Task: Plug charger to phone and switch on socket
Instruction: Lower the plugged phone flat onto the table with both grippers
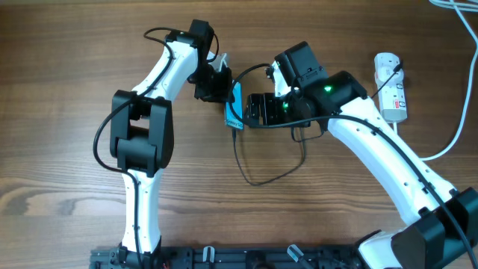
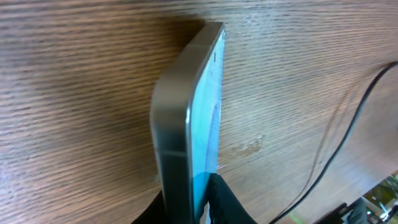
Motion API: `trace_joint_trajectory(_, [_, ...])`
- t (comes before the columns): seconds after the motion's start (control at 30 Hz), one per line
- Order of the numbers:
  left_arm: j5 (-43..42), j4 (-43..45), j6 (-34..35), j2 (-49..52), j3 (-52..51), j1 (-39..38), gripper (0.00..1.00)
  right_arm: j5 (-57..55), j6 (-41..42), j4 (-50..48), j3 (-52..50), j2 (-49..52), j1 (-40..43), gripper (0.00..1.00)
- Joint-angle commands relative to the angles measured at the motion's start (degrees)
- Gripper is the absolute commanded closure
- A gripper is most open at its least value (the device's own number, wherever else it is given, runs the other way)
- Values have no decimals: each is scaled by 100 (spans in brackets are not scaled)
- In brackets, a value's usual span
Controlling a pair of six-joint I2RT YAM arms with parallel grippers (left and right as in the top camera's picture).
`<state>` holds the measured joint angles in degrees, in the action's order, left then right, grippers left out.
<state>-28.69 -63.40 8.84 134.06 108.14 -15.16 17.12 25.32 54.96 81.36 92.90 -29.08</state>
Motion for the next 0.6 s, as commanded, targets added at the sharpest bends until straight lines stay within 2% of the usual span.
trace_joint_trajectory(0.0, [356,-79,-111,70,-37,-2,84,70,33,17,63,66,22,0])
trace_joint_trajectory(0.1, [428,-94,-109,70,-37,-2,83,72,35,20,57,66,22,0])
trace_joint_trajectory(0.57, [699,-122,-109,70,-37,-2,69,72,39,-26,-114,66,22,0])
